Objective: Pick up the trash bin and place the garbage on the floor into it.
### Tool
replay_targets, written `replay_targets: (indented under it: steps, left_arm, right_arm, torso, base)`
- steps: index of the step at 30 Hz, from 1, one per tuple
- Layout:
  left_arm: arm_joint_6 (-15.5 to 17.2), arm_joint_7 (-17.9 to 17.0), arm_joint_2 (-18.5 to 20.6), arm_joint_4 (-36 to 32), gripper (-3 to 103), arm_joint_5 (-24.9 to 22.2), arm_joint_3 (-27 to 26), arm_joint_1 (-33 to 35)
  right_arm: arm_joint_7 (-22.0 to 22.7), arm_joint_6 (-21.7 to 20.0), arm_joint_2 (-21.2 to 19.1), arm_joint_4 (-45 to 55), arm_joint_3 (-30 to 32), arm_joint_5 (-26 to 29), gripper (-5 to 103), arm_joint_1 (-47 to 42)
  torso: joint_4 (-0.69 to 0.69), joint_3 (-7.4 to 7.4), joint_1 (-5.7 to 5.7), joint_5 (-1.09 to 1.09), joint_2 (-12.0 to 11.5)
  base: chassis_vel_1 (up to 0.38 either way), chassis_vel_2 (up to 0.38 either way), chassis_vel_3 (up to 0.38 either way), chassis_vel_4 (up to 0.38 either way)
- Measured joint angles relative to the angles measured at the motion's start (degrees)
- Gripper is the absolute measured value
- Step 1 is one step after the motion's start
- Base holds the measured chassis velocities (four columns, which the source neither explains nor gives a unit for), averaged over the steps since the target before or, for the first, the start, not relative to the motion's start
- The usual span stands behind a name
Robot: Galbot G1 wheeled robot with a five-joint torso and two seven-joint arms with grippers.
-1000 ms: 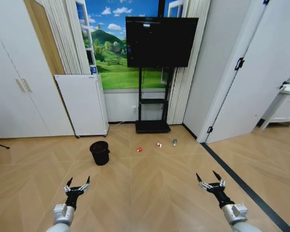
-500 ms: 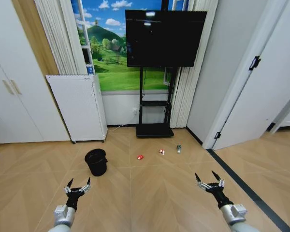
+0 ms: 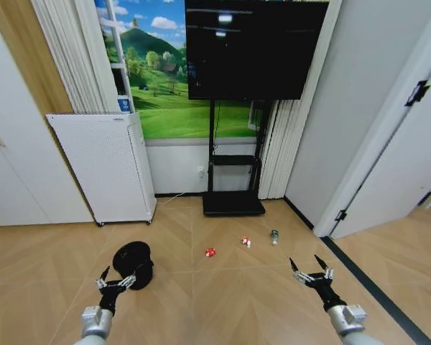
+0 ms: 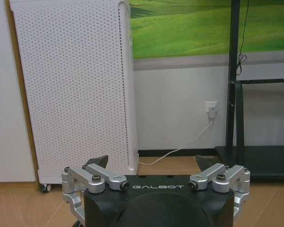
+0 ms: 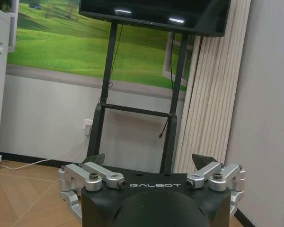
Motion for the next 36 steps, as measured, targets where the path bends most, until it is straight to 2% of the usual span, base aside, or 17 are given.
replay_targets:
  steps: [2, 6, 11, 15, 36]
  left_arm:
    - [-0.12, 0.02, -0.41, -0.01, 100, 0.36, -0.16, 0.39]
    - [-0.18, 0.04, -0.72, -0.09, 100, 0.52, -0.24, 0.73]
    - [-0.21, 0.04, -1.13, -0.06, 100, 1.08, -0.62, 0.97]
    - [-0.28, 0.05, -1.31, -0.30, 100, 1.19, -0.79, 1.38]
    - [-0.79, 0.40, -1.53, -0.68, 100, 1.65, -0.91, 1.91]
  right_arm:
    - [0.06, 0.00, 0.35, 0.06, 0.04, -0.28, 100, -0.32]
    - [0.07, 0.01, 0.43, 0.14, 0.24, -0.40, 100, -0.59]
    - [0.41, 0.05, 0.80, 0.36, 0.66, -0.92, 100, -1.32]
    - [0.86, 0.05, 1.23, 0.56, 0.75, -1.35, 100, -1.69]
    - [2.11, 0.07, 2.27, 1.86, 2.14, -2.23, 100, -3.73]
  torso:
    - [0.01, -0.01, -0.01, 0.10, 0.00]
    - [0.04, 0.00, -0.01, 0.03, 0.00]
    - [-0.01, 0.00, -0.01, 0.05, 0.00]
    - [0.01, 0.00, -0.01, 0.08, 0.00]
    - [0.01, -0.01, -0.03, 0.04, 0.01]
  base:
    - [-0.226, 0.226, 0.229, -0.207]
    - [-0.183, 0.200, 0.199, -0.191]
    - [-0.155, 0.179, 0.155, -0.171]
    - [-0.044, 0.159, 0.078, -0.134]
    - [0.141, 0.212, -0.142, -0.212]
